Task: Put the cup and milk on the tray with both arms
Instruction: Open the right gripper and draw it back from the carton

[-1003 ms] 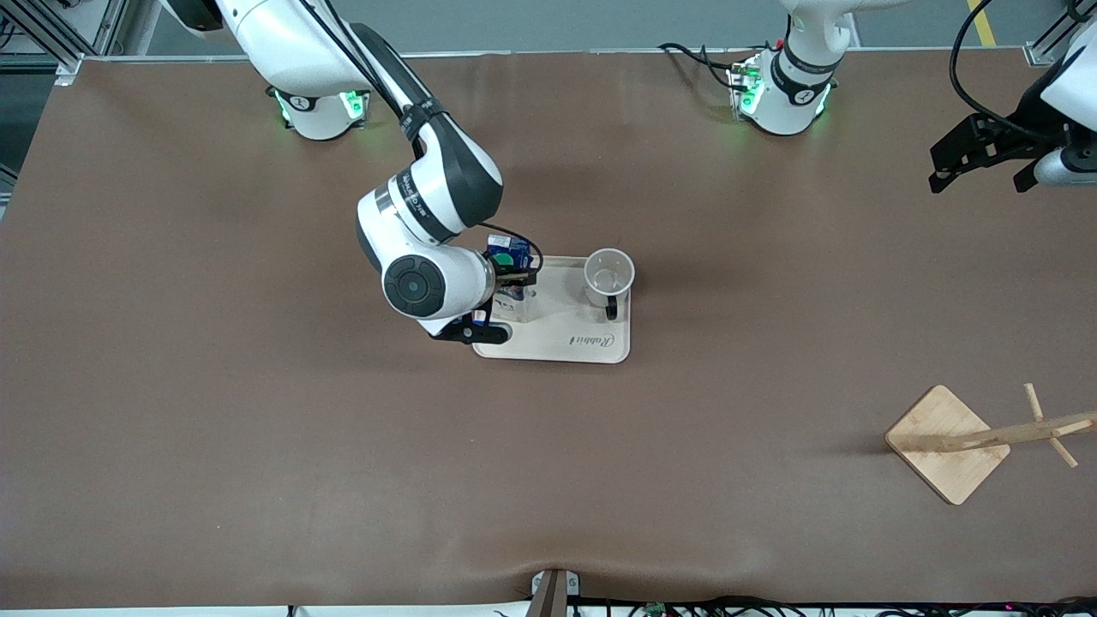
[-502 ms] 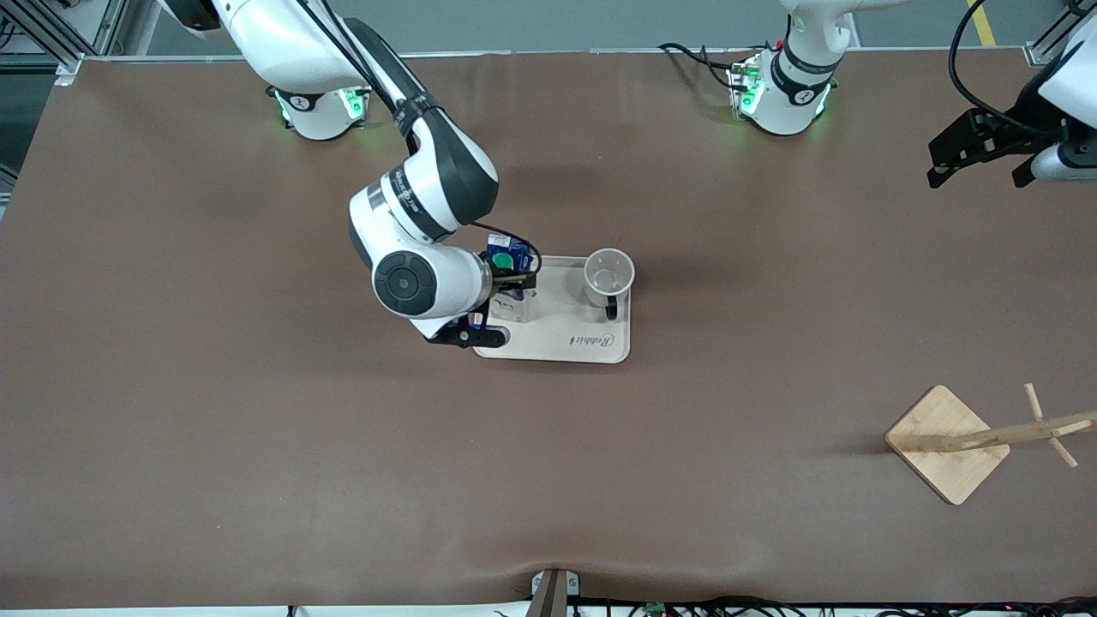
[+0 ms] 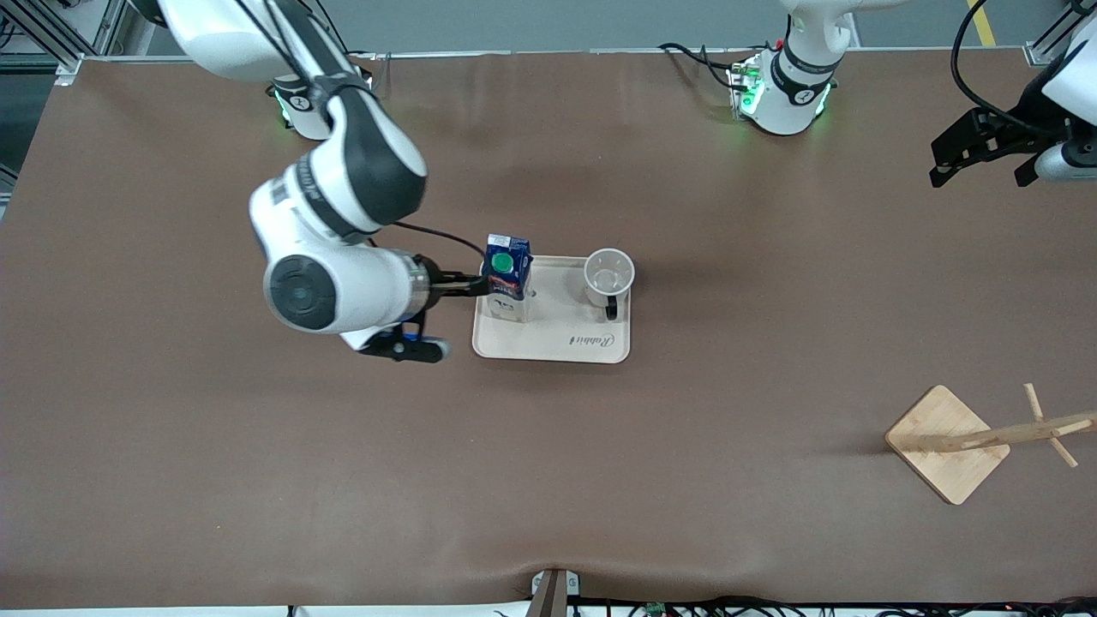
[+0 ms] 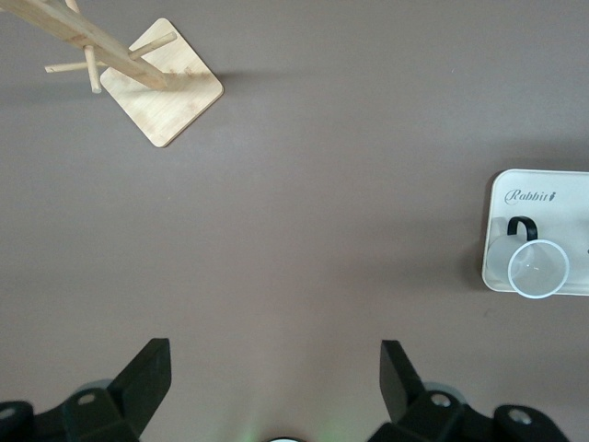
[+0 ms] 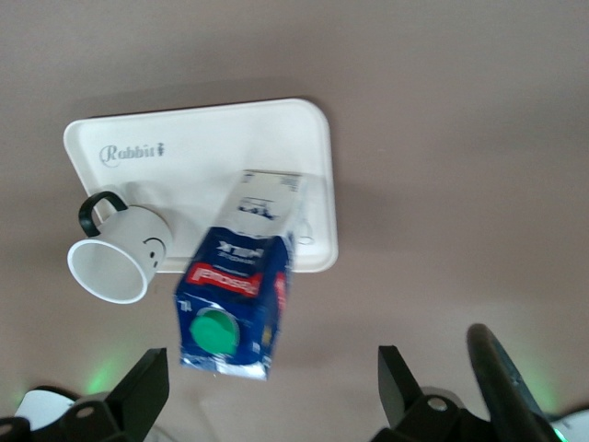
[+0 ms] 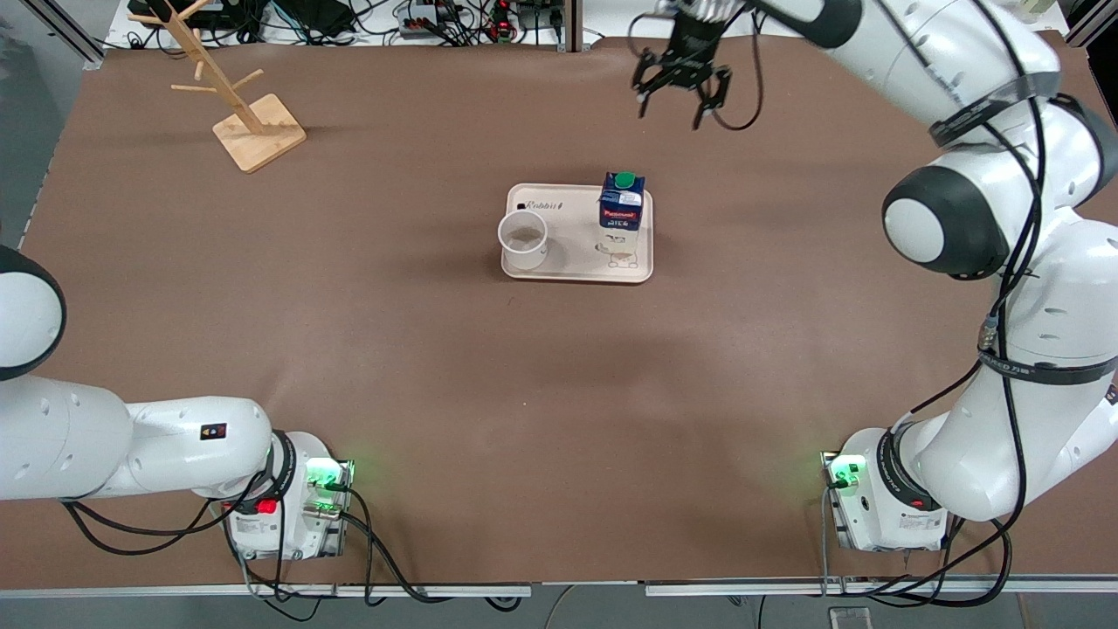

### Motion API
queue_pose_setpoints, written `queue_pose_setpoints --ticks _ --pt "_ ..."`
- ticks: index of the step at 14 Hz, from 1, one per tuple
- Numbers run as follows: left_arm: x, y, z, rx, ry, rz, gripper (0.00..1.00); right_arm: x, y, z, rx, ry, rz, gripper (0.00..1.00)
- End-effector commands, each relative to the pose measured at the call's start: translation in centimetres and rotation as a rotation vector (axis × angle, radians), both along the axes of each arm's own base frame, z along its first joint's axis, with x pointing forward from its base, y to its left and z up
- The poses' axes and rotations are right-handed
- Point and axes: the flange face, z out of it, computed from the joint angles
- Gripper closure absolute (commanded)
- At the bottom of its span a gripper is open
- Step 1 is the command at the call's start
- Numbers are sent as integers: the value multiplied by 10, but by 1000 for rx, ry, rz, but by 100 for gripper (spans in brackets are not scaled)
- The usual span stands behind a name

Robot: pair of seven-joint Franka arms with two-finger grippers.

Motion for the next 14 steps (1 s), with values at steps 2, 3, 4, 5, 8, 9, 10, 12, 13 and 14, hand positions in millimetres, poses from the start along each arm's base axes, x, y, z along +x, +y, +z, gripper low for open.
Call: queue_pose_setpoints --ticks 2,3,4,5,8,9,10,12,13,14 --pt "-7 -2 8 -3 -3 -7 0 24 -95 64 31 -30 -102 0" --pt "-7 -2 8 -3 -3 -9 0 28 -120 79 31 -55 -141 0" --pt "-8 -3 8 -3 0 -9 0 30 -143 94 34 -79 -174 0" --pt "-9 -3 7 -2 12 -11 0 32 -171 112 45 -105 -215 0" --pt "-10 -2 6 -1 26 -11 0 21 -231 166 40 -193 -283 0" --pt "-10 -1 6 -1 26 -8 0 19 -253 174 -15 -223 -295 0" --pt "-11 -3 5 0 31 -11 0 14 -275 184 -65 -259 -267 0" --pt "-11 -4 6 -3 30 -13 0 -3 -315 197 -61 -275 -64 0" --pt "-11 -4 6 -3 30 -10 0 -11 -337 201 -51 -267 -13 0" --pt "-11 -5 6 -3 30 -11 0 -17 -355 208 -48 -272 -20 0"
